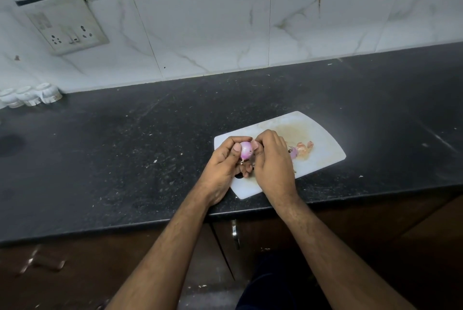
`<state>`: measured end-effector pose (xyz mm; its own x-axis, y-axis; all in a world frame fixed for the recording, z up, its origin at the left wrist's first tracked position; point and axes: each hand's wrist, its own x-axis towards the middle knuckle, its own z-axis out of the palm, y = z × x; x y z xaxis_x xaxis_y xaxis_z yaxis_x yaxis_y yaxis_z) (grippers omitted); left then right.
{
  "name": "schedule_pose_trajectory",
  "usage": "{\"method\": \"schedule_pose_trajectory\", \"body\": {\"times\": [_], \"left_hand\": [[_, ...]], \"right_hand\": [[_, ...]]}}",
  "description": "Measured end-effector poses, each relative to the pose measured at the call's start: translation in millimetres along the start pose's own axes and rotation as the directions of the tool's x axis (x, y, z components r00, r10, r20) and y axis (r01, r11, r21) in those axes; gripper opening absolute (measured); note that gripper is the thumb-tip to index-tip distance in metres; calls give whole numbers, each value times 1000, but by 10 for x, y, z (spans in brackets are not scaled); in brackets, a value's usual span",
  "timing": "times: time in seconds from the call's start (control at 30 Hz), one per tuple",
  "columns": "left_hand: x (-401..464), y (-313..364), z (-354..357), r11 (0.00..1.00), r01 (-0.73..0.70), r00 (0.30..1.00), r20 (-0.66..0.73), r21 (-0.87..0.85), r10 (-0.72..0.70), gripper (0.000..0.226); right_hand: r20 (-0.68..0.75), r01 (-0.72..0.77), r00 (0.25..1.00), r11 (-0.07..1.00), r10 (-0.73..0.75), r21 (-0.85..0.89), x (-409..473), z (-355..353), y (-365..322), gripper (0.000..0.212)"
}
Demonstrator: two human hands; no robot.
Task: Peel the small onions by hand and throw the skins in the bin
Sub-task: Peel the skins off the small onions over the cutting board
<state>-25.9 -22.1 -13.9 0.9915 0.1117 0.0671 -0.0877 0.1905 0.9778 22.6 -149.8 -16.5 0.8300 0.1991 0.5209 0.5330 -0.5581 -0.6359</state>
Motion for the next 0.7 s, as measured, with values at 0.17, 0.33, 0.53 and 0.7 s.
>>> {"method": "schedule_pose_trajectory", "body": {"times": [0.17,0.33,0.53,0.7], "left_hand": [[-15,-1,20,1000,-13,1000,9,-15,13,37],[-4,28,35,991,37,998,-50,-126,-44,30],[-14,-37,26,993,-33,996,-73,114,42,25],[-6,13,56,986,-69,974,-202,151,99,23]], "right_hand": [[72,-106,991,992,111,-62,28,23,19,3],[18,-133,991,987,132,93,-48,-49,13,37],[96,-44,995,996,37,80,-77,-2,33,18],[126,-47,991,995,36,86,-71,15,59,22]]}}
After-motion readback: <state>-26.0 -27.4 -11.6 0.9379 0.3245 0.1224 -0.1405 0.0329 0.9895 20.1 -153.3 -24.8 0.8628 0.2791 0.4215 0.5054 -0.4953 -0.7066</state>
